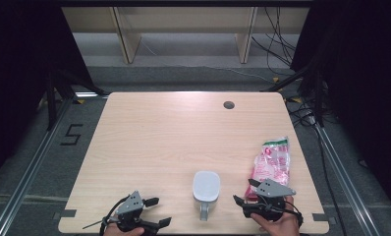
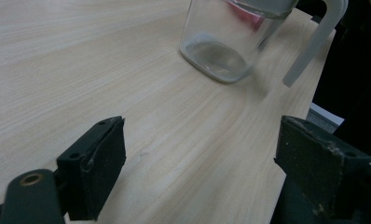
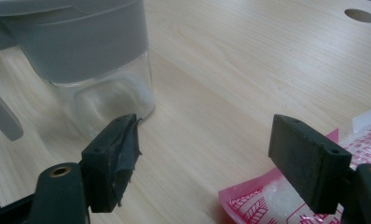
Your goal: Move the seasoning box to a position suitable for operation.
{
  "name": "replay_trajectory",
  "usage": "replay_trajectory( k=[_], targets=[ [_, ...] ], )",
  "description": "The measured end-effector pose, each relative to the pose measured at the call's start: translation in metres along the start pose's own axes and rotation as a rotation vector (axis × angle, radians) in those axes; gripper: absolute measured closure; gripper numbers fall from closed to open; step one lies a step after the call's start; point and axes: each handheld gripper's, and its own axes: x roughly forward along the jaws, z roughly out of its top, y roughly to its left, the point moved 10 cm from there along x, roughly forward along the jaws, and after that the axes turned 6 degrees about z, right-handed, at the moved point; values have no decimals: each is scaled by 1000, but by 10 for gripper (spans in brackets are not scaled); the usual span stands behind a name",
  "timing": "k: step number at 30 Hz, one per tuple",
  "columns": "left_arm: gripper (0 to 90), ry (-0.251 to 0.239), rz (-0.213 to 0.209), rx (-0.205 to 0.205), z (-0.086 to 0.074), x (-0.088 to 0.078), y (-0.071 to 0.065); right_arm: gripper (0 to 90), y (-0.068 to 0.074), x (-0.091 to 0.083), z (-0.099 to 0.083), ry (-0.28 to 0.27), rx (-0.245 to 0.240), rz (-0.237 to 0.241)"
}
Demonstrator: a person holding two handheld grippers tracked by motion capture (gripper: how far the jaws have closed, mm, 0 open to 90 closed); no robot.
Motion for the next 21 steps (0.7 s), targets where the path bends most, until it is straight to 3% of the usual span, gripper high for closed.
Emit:
replay_trajectory(
  k=[2,5,6,7,8,9,10,12,13,14,15,16,17,21],
  targets=[
    [153,6,6,19,0,-1,0,255,0,0,0,-4,7,-2],
    [153,-16,-3,-1,4,1,-5,262,-1,-1,0,-2,18,-12],
    [152,-15,-6,31,5,1,-5,262,-2,-2,0,-4,19,-13],
    [150,-27,-11,3,8,2,-11,289,1,-2,0,-4,47,-7],
    [150,-27,-11,3,8,2,-11,289,1,-2,0,-4,47,-7],
    [150,-35,-26,28,12,3,-16,304,2,-2,1,-3,32,5],
    [150,-35,-26,28,12,3,-16,304,-1,-3,2,-9,8,-12],
    [150,-40,-36,29,14,5,-23,304,-1,-3,2,-13,8,-14],
    [151,-44,-42,73,17,6,-28,304,-1,-3,3,-19,10,-16],
    [152,-44,-42,73,17,6,-28,305,0,-3,2,-16,22,-9],
    [151,-45,-57,45,17,7,-33,304,1,-3,3,-20,45,-11],
    [151,-42,-62,58,18,7,-36,305,-2,-4,4,-27,20,-15],
    [152,-48,-67,82,21,8,-42,304,-1,-4,4,-26,27,-12],
    [152,-46,-75,74,24,13,-51,304,-1,-4,5,-42,43,-15]
  ],
)
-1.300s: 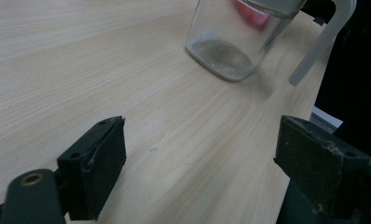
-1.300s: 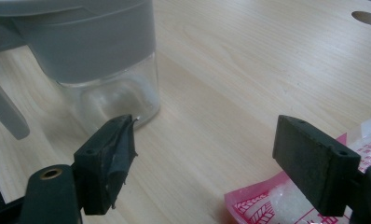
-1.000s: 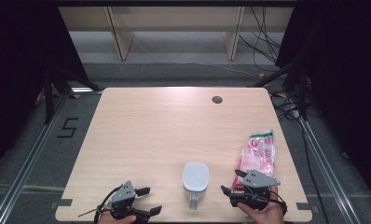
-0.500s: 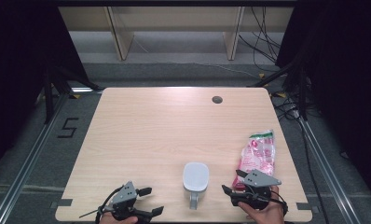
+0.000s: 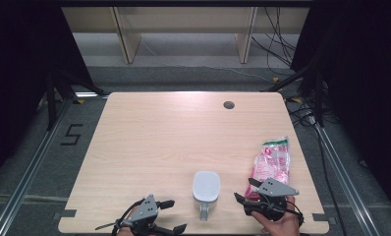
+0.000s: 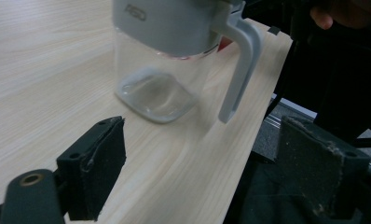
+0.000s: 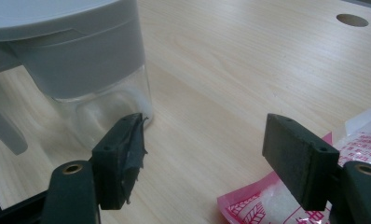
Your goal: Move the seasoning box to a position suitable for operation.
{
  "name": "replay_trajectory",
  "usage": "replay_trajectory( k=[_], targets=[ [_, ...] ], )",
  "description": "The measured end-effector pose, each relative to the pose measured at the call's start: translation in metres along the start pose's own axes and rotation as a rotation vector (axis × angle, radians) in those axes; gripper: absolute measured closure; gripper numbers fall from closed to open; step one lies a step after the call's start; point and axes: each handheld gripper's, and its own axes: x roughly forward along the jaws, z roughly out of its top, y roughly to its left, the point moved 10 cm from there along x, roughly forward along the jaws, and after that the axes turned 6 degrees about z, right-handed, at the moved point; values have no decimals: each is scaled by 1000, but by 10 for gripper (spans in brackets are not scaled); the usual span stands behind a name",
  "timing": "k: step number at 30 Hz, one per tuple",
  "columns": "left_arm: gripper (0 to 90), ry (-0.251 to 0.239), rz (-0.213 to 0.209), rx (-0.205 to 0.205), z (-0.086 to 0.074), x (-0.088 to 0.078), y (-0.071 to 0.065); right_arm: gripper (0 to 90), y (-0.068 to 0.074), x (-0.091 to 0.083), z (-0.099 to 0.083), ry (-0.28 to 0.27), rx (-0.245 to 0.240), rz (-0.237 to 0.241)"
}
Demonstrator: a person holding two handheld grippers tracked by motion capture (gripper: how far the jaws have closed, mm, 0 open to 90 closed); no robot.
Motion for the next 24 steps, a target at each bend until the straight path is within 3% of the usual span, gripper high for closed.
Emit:
replay_trajectory(
  k=[2,4,6,7,9,12,14,17,18,19,20,24],
  targets=[
    [163,18,-17,21,1,6,-5,304,-1,0,0,4,-1,3],
    [201,13,-22,13,3,9,-8,305,0,0,0,3,3,10],
    [230,18,-5,13,4,12,-10,304,-1,-1,1,-7,7,-5],
    [230,31,-23,37,4,13,-10,304,-1,-1,1,-7,7,-5],
    [263,22,-38,36,6,16,-16,304,0,-2,1,-7,17,-2],
    [287,23,-39,48,7,21,-21,304,1,-2,3,-10,-8,3],
    [362,16,-45,64,9,28,-26,296,0,-3,5,-24,-34,-13],
    [378,8,-53,61,12,34,-29,294,1,-3,5,-23,-17,-7],
    [401,24,-41,91,12,35,-28,293,0,-2,5,-28,-17,-9],
    [401,13,-50,76,14,38,-31,293,0,-2,5,-28,-17,-9],
    [428,22,-68,91,15,43,-34,291,-1,-2,5,-31,-28,-13],
    [462,19,-51,99,17,53,-36,291,0,-2,5,-23,-28,-10]
  ],
)
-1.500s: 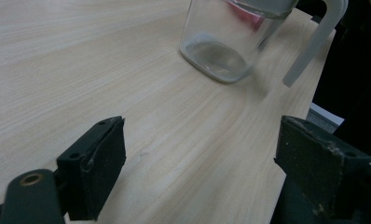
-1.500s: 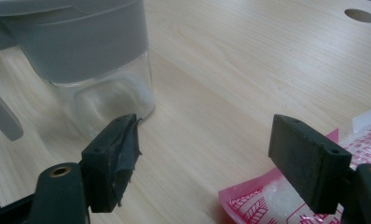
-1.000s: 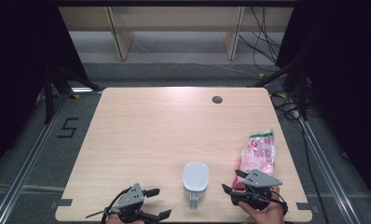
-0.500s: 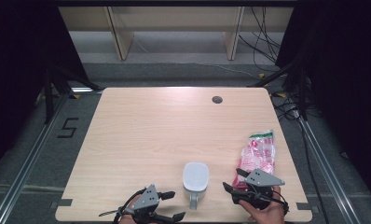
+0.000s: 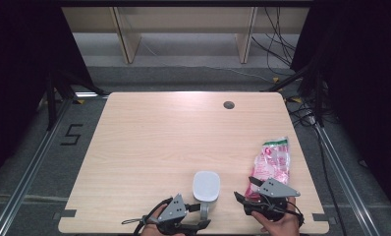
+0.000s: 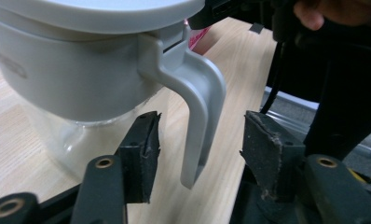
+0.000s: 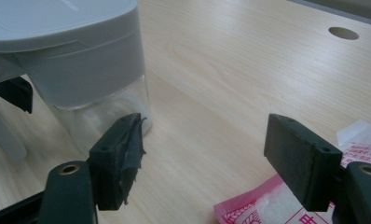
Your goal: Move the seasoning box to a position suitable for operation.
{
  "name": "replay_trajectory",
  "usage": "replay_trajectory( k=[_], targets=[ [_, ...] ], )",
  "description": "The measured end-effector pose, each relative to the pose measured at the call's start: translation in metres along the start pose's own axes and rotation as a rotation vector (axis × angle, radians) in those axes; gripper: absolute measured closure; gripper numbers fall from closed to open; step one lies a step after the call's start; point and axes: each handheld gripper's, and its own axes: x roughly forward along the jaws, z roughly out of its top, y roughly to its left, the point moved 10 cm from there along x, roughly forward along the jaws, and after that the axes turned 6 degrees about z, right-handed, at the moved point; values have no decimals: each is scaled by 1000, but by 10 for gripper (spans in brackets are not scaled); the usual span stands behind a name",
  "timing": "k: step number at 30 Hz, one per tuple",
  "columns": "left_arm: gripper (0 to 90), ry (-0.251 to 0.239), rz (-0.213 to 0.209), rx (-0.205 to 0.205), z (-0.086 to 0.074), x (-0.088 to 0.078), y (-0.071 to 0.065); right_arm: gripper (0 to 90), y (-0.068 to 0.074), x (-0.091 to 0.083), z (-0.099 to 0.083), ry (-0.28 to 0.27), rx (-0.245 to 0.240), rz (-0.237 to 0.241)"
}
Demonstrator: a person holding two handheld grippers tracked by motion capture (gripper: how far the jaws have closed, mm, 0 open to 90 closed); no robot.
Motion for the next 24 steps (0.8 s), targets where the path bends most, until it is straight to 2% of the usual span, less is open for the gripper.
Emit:
replay_trajectory(
  k=[4,5,6,7,8,9,10,12,14,15,16,17,18,21,22,24],
  targets=[
    [551,8,11,26,1,3,0,291,1,0,0,0,6,-2],
    [551,-7,18,19,3,5,-1,291,1,0,0,0,6,-2],
    [572,2,20,35,3,5,1,291,3,0,-1,9,20,1],
    [590,-4,11,36,4,6,0,291,1,1,0,5,-7,3],
    [660,-15,23,59,7,6,1,291,1,1,0,1,-21,2],
    [676,-15,23,59,7,6,1,291,1,1,0,1,-21,2],
    [686,-17,9,58,8,7,0,291,2,2,0,7,-8,8],
    [719,-23,13,66,8,7,-2,291,3,2,-1,14,2,9],
    [727,-22,20,70,8,6,-1,291,2,2,-1,11,-14,11],
    [729,-30,13,60,9,7,-2,291,3,2,-1,13,-7,10],
    [731,-26,2,52,8,7,-1,291,3,2,-1,13,-19,17],
    [732,-32,4,46,9,7,1,291,2,3,0,9,-26,18],
    [731,-29,31,63,8,6,5,291,3,2,0,9,-18,15],
    [729,-46,23,45,12,6,7,291,4,2,-1,14,-1,11],
    [728,-40,37,35,12,6,11,291,0,2,0,8,-34,6],
    [728,-49,34,26,13,7,11,291,2,3,0,7,-20,10]
  ],
)
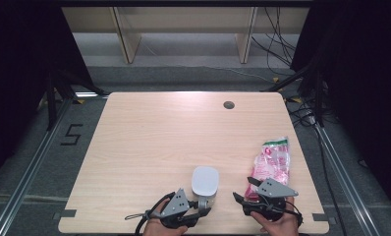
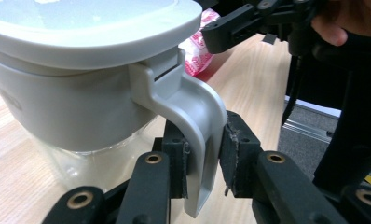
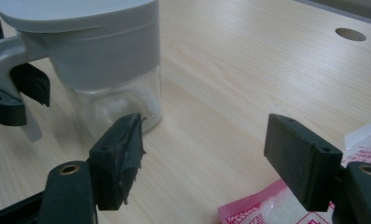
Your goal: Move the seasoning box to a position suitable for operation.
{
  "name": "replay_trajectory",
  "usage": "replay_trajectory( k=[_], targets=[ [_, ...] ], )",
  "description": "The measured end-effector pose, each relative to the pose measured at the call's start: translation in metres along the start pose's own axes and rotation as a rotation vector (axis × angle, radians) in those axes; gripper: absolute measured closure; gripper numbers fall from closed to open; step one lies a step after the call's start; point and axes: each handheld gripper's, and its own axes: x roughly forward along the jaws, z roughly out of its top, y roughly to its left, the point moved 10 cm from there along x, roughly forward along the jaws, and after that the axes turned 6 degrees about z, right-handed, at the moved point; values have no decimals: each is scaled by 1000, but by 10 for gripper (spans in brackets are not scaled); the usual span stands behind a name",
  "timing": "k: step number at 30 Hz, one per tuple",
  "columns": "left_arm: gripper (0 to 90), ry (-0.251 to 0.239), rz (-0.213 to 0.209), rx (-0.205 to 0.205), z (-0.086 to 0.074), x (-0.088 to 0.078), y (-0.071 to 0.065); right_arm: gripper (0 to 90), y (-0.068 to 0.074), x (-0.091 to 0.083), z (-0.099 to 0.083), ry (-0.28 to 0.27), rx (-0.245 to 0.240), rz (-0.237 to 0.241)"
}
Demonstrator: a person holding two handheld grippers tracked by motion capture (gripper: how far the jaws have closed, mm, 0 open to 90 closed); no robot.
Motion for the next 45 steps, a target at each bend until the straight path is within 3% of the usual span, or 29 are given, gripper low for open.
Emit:
replay_trajectory(
  k=[1,3,5,6,10,13,18,23,24,25,30,31,33,34,45],
  targets=[
    [728,13,4,17,-1,-1,3,291,0,0,0,0,0,0],
    [728,4,-3,2,1,0,3,291,3,0,-2,13,23,6],
    [728,4,2,-4,2,0,5,291,-1,0,0,3,-15,-2],
    [728,0,-8,-8,3,0,5,291,1,0,-1,1,10,-1],
    [724,26,23,21,-1,0,17,291,0,1,0,1,-13,1],
    [723,19,41,16,0,1,20,291,2,1,-1,8,1,17],
    [720,27,61,18,1,1,32,291,0,1,0,0,-20,2],
    [718,29,48,5,5,0,40,291,0,2,0,4,-20,4],
    [716,33,58,8,5,0,44,292,2,2,-1,5,-2,9],
    [716,32,74,6,5,0,47,292,2,2,-1,5,-2,9],
    [712,45,74,8,7,-1,55,293,2,3,0,4,-6,16],
    [711,56,94,11,6,-2,61,293,1,2,1,1,-18,10],
    [709,58,92,14,6,-2,64,294,5,3,-2,15,16,23],
    [708,56,93,11,6,-2,65,293,3,3,-1,12,-10,18],
    [698,66,144,17,8,-5,87,294,5,4,-1,16,2,28]
  ],
)
